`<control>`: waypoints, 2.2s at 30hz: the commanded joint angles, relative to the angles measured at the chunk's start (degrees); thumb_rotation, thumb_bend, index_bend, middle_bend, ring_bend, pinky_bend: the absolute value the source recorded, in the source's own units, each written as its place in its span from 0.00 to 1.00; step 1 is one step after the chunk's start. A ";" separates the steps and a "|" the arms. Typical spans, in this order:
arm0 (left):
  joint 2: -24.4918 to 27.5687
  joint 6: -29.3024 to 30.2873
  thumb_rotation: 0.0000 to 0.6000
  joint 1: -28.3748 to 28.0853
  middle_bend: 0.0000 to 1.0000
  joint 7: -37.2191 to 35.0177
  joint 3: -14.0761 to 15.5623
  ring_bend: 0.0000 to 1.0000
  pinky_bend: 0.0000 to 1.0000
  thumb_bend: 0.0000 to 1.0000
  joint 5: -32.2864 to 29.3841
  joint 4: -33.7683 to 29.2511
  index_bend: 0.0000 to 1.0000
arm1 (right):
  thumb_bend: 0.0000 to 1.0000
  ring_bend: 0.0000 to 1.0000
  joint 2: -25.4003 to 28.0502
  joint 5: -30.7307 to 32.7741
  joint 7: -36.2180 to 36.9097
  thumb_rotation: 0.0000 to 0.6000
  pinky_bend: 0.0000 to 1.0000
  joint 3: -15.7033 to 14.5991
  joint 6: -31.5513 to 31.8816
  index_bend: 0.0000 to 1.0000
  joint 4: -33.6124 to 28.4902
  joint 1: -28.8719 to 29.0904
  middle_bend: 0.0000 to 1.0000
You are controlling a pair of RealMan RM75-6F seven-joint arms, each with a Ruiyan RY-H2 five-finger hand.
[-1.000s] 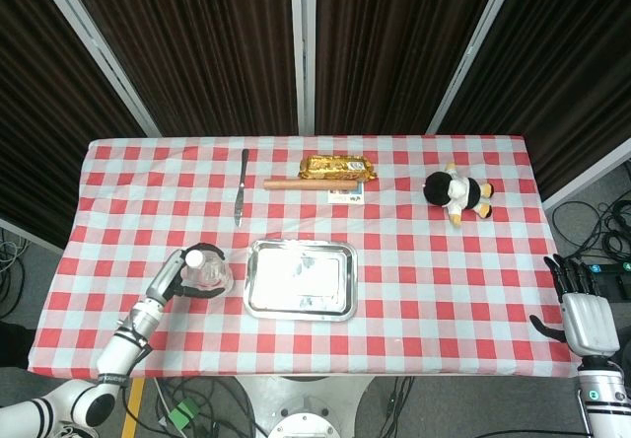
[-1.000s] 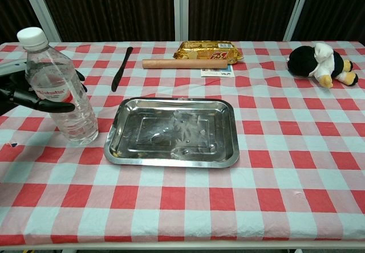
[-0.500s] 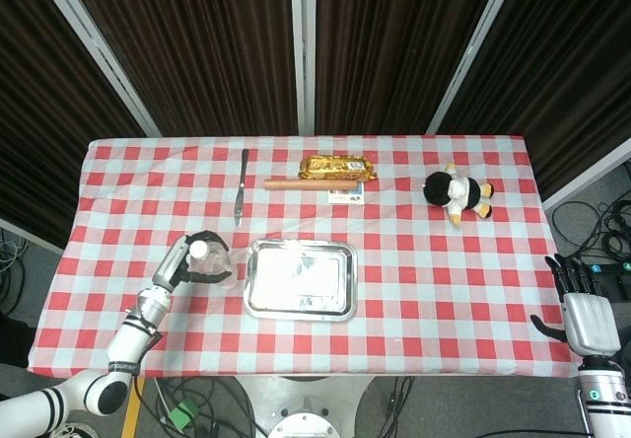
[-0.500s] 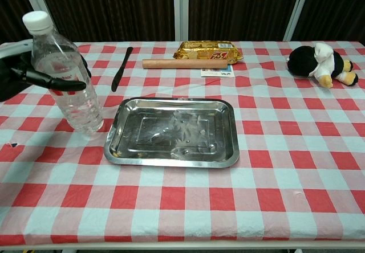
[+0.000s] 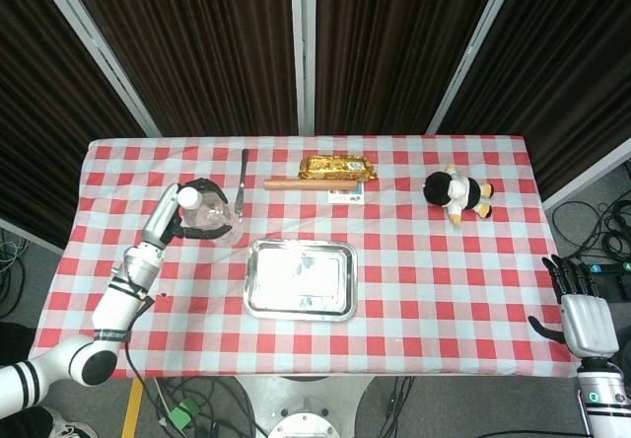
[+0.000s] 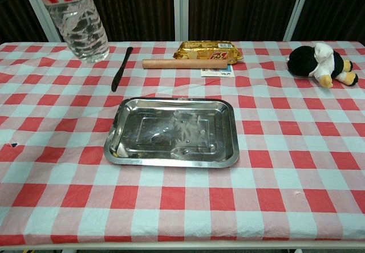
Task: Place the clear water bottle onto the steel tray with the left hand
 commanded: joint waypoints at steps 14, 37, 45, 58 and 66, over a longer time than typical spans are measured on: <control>-1.82 -1.58 1.00 2.05 0.64 0.92 6.17 0.46 0.48 0.20 -2.27 4.96 0.60 | 0.11 0.00 -0.39 0.23 0.26 1.00 0.00 -0.11 -0.78 0.06 0.67 0.19 0.04; 2.32 -0.35 1.00 0.25 0.63 1.33 0.27 0.46 0.46 0.21 -4.27 9.37 0.56 | 0.11 0.00 -1.08 0.53 -0.17 1.00 0.00 -0.20 -1.59 0.06 1.53 0.43 0.04; -4.25 -1.22 1.00 -2.31 0.63 -1.24 2.24 0.46 0.46 0.21 0.47 2.59 0.56 | 0.11 0.00 -1.07 1.00 -0.55 1.00 0.00 0.25 -1.27 0.06 1.59 0.35 0.04; 0.50 1.04 1.00 0.81 0.62 -0.70 0.30 0.46 0.46 0.21 -4.72 6.43 0.56 | 0.11 0.00 -1.43 0.81 -0.21 1.00 0.00 -0.20 -1.97 0.07 2.37 0.45 0.04; -8.27 1.50 1.00 -3.52 0.62 1.57 1.46 0.46 0.46 0.21 -0.32 1.11 0.56 | 0.11 0.00 -1.01 1.08 -0.26 1.00 0.00 0.28 -1.34 0.06 1.68 0.32 0.04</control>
